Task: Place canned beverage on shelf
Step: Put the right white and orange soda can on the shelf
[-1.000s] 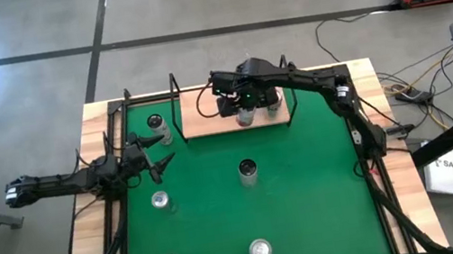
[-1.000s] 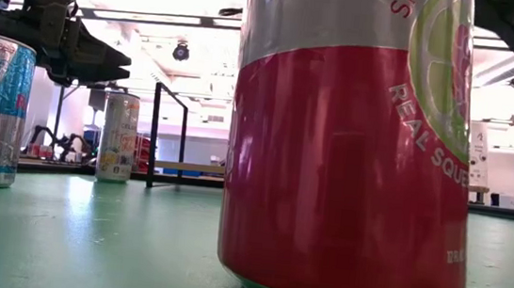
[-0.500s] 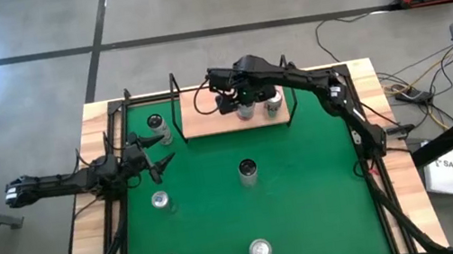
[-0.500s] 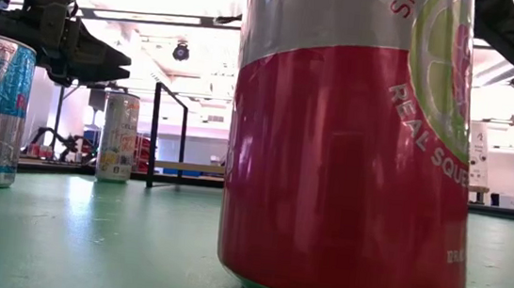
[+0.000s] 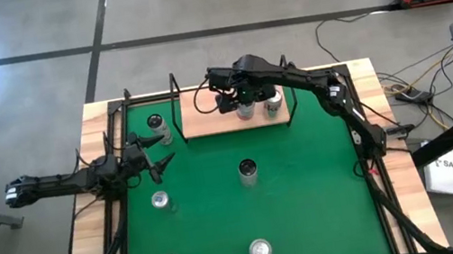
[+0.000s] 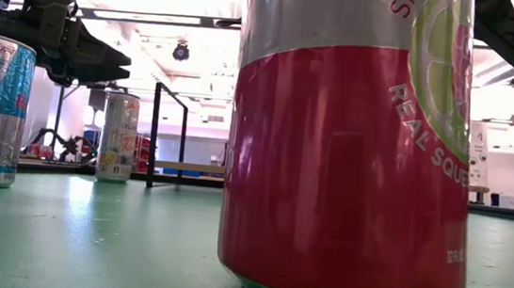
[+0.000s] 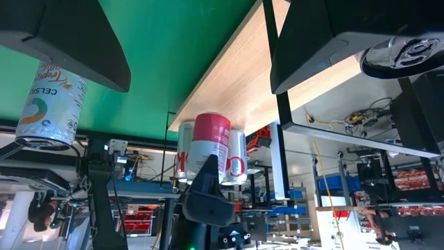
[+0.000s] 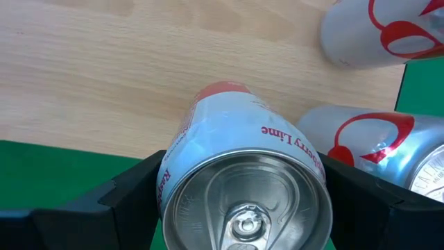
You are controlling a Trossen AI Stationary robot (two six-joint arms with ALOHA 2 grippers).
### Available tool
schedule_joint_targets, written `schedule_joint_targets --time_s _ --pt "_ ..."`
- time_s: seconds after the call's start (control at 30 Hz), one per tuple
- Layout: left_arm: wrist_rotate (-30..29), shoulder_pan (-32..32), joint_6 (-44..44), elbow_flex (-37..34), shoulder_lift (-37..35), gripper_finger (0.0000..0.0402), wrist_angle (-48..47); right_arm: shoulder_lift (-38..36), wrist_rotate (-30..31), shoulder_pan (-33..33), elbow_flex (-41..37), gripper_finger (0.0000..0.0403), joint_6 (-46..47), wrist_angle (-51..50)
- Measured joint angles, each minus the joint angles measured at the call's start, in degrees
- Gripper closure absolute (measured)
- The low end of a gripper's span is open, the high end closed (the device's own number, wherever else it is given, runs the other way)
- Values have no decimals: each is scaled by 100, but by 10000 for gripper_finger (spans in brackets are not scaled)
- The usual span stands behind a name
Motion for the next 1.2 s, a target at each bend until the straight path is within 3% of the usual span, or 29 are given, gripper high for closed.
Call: schedule_joint_targets --time_s 1.2 --pt "0 -1 0 -1 0 70 0 -4 -318 2 -416 96 1384 324"
